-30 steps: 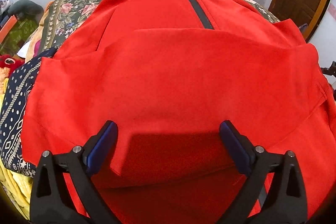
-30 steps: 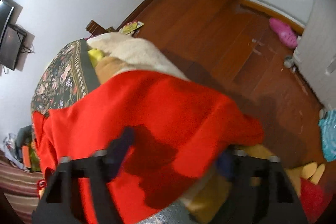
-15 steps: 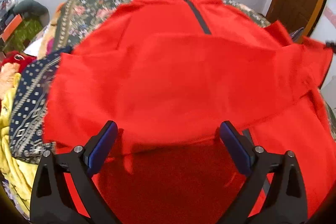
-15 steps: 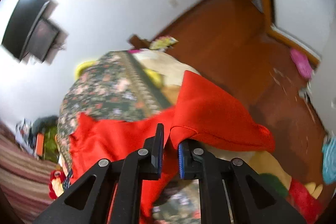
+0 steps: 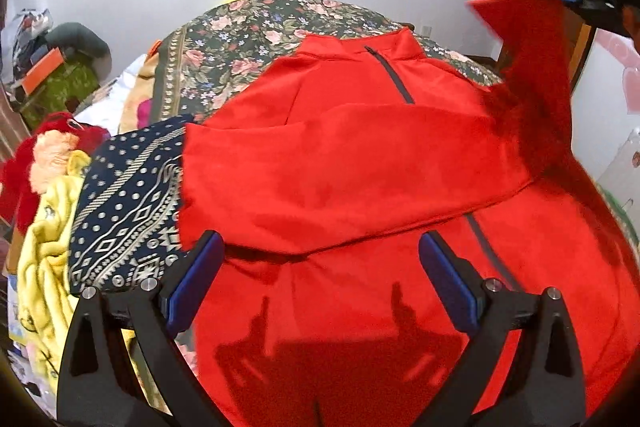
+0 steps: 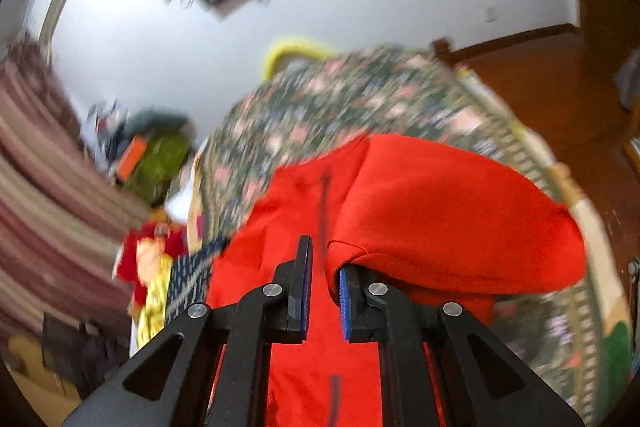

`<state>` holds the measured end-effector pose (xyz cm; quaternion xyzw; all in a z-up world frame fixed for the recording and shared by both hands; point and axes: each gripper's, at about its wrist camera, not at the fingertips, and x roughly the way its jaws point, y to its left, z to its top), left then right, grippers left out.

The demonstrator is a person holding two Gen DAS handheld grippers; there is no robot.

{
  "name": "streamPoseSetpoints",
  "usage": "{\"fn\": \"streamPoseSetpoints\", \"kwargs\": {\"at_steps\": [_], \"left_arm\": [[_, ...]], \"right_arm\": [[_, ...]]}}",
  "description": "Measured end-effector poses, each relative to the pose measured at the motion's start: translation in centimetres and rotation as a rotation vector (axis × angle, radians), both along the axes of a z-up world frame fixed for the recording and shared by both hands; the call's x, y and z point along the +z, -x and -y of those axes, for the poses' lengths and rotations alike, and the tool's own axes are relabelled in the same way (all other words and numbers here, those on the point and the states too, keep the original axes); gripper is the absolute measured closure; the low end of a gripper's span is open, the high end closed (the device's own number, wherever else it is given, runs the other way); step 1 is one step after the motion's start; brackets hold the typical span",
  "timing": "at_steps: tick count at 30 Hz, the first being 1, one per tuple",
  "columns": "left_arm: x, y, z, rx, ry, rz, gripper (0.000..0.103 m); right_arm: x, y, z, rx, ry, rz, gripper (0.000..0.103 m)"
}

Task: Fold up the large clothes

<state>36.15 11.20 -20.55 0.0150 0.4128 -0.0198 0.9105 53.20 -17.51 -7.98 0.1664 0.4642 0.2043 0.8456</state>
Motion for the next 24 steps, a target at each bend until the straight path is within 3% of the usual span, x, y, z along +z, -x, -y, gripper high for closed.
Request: {"fn": "streamPoseSetpoints", "kwargs": {"at_steps": [6, 12, 16, 18, 24], "left_arm": [[-0.9, 1.8, -1.6, -0.004, 0.005, -0.008, 0.004], [-1.6, 2.6, -3.2, 0.027, 0.014, -0.023, 0.004], [-1.9, 2.8, -3.7, 0.052, 0.009, -0.034, 0.004], [-1.8, 2.9, -3.7, 0.061, 0.016, -0.036, 0.004], [-1.1, 3.4, -3.1, 0.067, 0.02, -0.039, 0.004]], "right_arm": [[-9.0, 1.2, -7.9, 0.107, 0.077, -0.182, 0.094], [-15.6, 2.3, -9.6, 0.1, 0.192, -0.289, 0.094], [-18.0, 3.3, -9.4, 0.113, 0.269, -0.373, 0.094], [-18.0, 3.7, -9.1, 0.132, 0.272, -0.357, 0.094], [-17.2, 4.3, -7.8, 0.251, 0.267, -0.462, 0.094]]}}
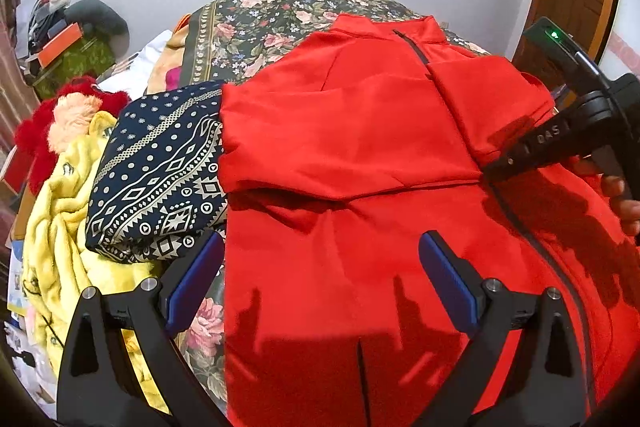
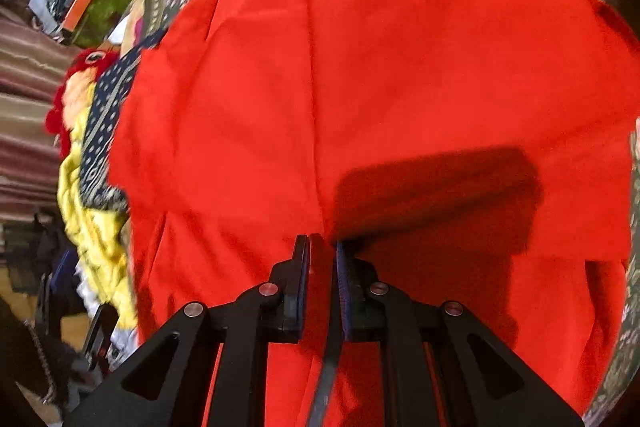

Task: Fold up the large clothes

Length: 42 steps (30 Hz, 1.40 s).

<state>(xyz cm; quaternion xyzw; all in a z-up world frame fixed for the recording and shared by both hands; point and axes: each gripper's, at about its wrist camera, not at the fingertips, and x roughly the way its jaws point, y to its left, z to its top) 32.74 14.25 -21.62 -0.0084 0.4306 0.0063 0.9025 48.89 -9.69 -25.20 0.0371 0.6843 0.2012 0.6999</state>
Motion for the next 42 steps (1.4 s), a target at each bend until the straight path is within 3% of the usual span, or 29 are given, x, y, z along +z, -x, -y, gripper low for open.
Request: {"fn": "streamPoseSetpoints", "kwargs": {"at_steps": [4, 7, 15, 22, 25, 29, 36, 42], "left_arm": [[1.4, 0.4, 1.3, -0.015, -0.025, 0.015, 0.004], [2.5, 0.7, 2.3, -0.033, -0.046, 0.029, 0.004], [5.9, -0.9, 6.8, -0.083, -0.112, 0.081, 0.004], [8.3, -4.8, 13.1, -0.172, -0.144, 0.111, 0.004], [8.4, -7.2, 16.4, -0.232, -0.142, 0.098, 0.004], [7.1, -11.0, 21.6, -0.318, -0.149, 0.051, 0.004], [2.2, -16.8, 30.2, -0.46, -0.15, -0.084, 0.004], [-0.9, -19.7, 35.9, -0.527, -0.242, -0.079, 0.004]], "right_arm": [[1.2, 0.6, 1.7, 0.005, -0.084, -0.067, 0.094], [3.3, 1.5, 2.7, 0.021, -0.098, -0.015, 0.094], [13.0, 3.6, 9.8, -0.033, -0.084, 0.35, 0.094], [17.7, 5.0, 18.3, -0.168, 0.021, 0.63, 0.094], [17.7, 5.6, 21.7, -0.206, 0.093, 0.704, 0.094], [15.8, 5.7, 24.7, -0.233, 0.16, 0.713, 0.094], [10.2, 4.5, 29.1, -0.288, 0.11, 0.575, 0.094], [6.4, 4.5, 30.7, -0.311, 0.099, 0.503, 0.094]]}}
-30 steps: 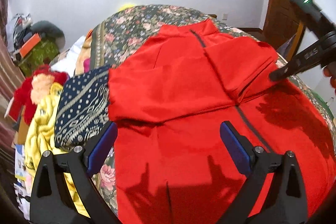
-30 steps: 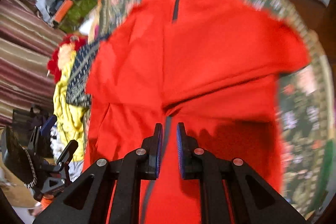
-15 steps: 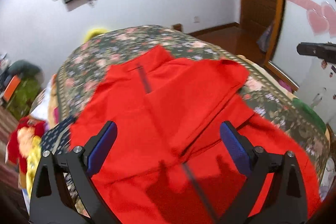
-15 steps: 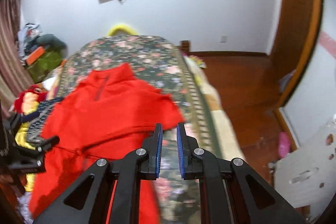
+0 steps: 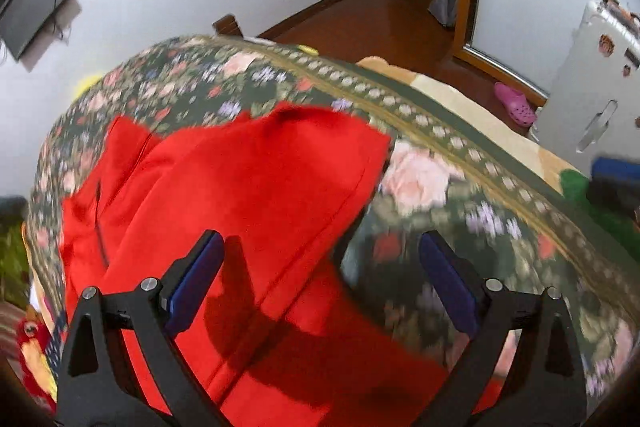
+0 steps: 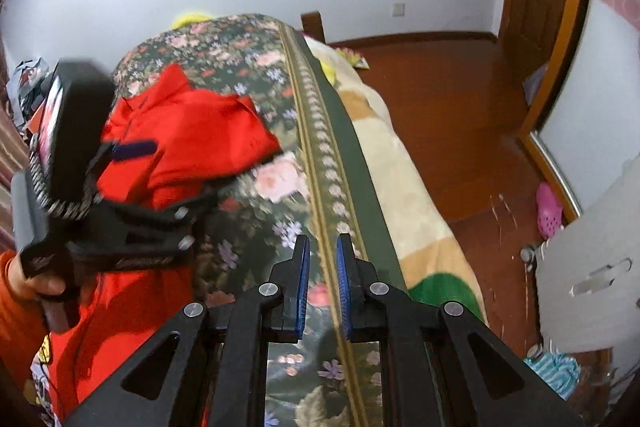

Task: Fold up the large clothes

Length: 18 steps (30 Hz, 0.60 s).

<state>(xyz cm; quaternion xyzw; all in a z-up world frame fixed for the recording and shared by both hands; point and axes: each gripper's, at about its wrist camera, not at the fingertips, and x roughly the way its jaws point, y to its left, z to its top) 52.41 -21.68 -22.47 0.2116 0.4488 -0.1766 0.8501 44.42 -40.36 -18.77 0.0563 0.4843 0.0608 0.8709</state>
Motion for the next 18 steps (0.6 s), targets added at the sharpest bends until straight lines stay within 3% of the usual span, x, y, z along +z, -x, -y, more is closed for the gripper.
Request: {"fn": "streamPoseSetpoints", "kwargs": {"at_steps": [2, 7, 9, 11, 12, 13, 15, 18], "left_arm": [[-0.5, -0.8, 0.9, -0.003, 0.031, -0.009, 0.005], [-2.9, -3.9, 2.5, 0.034, 0.134, -0.138, 0.033], [-3.7, -5.1, 2.5, 0.071, 0.171, -0.16, 0.039], [-3.5, -5.7, 2.2, 0.092, 0.199, -0.152, 0.064], [-3.3, -6.0, 2.1, 0.099, 0.21, -0.162, 0.088], [-3.0, -6.2, 1.7, 0.109, 0.234, -0.185, 0.099], [-1.8, -6.0, 0.6, 0.128, 0.283, -0.2, 0.099], [2.4, -4.5, -2.5, 0.155, 0.331, -0.096, 0.099]], "right_arm": [[-0.6, 0.1, 0.1, 0.001, -0.008, -0.009, 0.094], [-1.5, 0.0, 0.6, -0.009, -0.038, -0.033, 0.094], [-1.6, 0.2, 0.8, -0.012, -0.046, -0.038, 0.094], [-1.5, 0.4, 0.8, -0.009, -0.045, -0.037, 0.094], [-1.5, 0.5, 0.7, -0.005, -0.037, -0.038, 0.094], [-1.5, 0.5, 0.6, -0.002, -0.028, -0.037, 0.094], [-1.5, 0.5, 0.2, 0.002, -0.005, -0.039, 0.094], [-1.2, 0.5, -0.7, 0.014, -0.011, -0.039, 0.094]]}}
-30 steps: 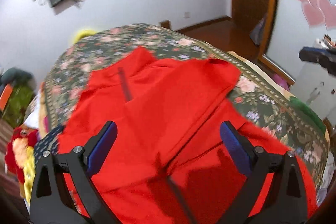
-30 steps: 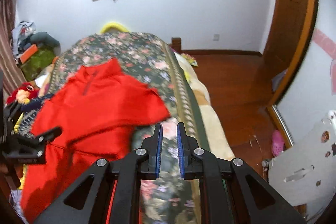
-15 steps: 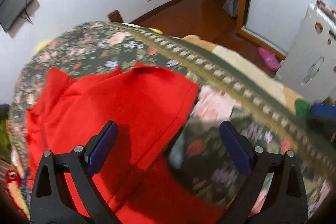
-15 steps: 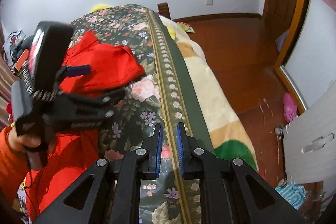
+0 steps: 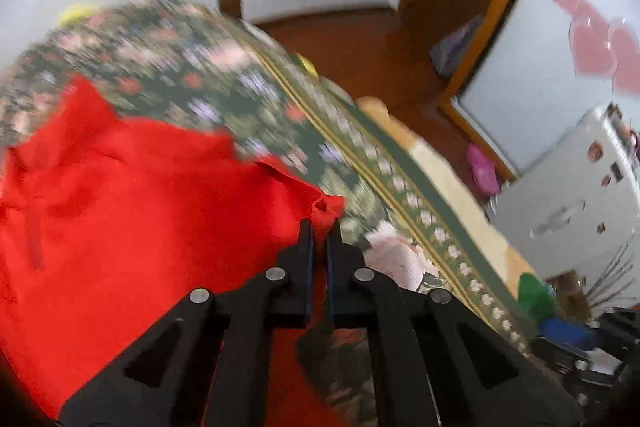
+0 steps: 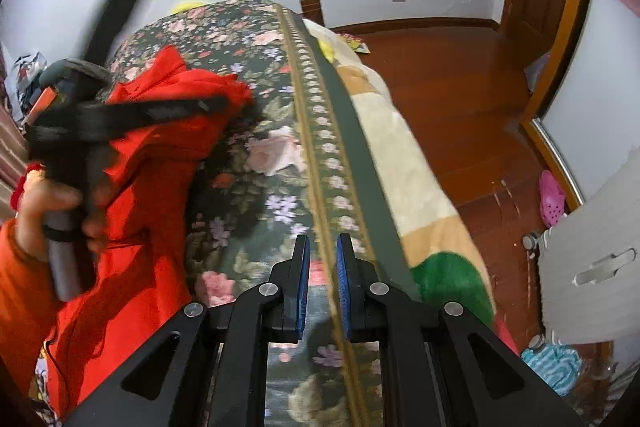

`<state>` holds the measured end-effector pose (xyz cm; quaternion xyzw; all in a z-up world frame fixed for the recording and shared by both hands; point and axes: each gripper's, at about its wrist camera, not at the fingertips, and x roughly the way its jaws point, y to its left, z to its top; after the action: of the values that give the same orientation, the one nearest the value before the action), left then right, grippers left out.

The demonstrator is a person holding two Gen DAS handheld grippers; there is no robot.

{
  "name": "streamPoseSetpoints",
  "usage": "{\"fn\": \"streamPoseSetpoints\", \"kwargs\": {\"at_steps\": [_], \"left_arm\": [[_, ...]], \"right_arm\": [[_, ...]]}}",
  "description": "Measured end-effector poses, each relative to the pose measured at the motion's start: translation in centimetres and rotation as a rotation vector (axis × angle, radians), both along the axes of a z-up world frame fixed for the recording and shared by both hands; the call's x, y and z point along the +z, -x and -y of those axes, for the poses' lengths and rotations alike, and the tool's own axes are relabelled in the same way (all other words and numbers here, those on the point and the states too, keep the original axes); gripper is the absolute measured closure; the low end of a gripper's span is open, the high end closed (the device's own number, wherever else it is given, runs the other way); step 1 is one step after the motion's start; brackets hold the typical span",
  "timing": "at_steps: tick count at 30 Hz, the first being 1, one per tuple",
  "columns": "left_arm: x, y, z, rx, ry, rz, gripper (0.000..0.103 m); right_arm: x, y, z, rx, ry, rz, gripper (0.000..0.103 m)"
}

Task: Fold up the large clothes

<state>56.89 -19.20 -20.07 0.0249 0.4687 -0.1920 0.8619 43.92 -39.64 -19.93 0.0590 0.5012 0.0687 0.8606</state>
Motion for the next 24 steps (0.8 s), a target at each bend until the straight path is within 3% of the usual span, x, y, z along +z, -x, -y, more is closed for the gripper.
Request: {"fn": "streamPoseSetpoints", "kwargs": {"at_steps": [3, 9, 13, 17, 24], "left_arm": [[4.6, 1.5, -3.9, 0.04, 0.047, 0.074, 0.099], [13.3, 5.1, -13.0, 0.151, 0.034, 0.26, 0.099], [16.5, 8.0, -19.1, 0.229, 0.009, 0.356, 0.099], [17.4, 10.3, -25.0, 0.313, -0.052, 0.404, 0.099], [13.8, 13.2, -34.9, 0.481, -0.075, 0.356, 0.099]], "right_arm": [[0.8, 0.1, -1.2, 0.026, -0.038, 0.013, 0.094], [3.5, 0.8, -5.4, 0.11, -0.026, 0.073, 0.094], [4.5, 0.7, -8.3, 0.154, 0.009, 0.093, 0.094], [4.8, 0.1, -11.3, 0.209, 0.055, 0.109, 0.094], [4.2, -1.7, -16.5, 0.29, 0.243, 0.141, 0.094]]}}
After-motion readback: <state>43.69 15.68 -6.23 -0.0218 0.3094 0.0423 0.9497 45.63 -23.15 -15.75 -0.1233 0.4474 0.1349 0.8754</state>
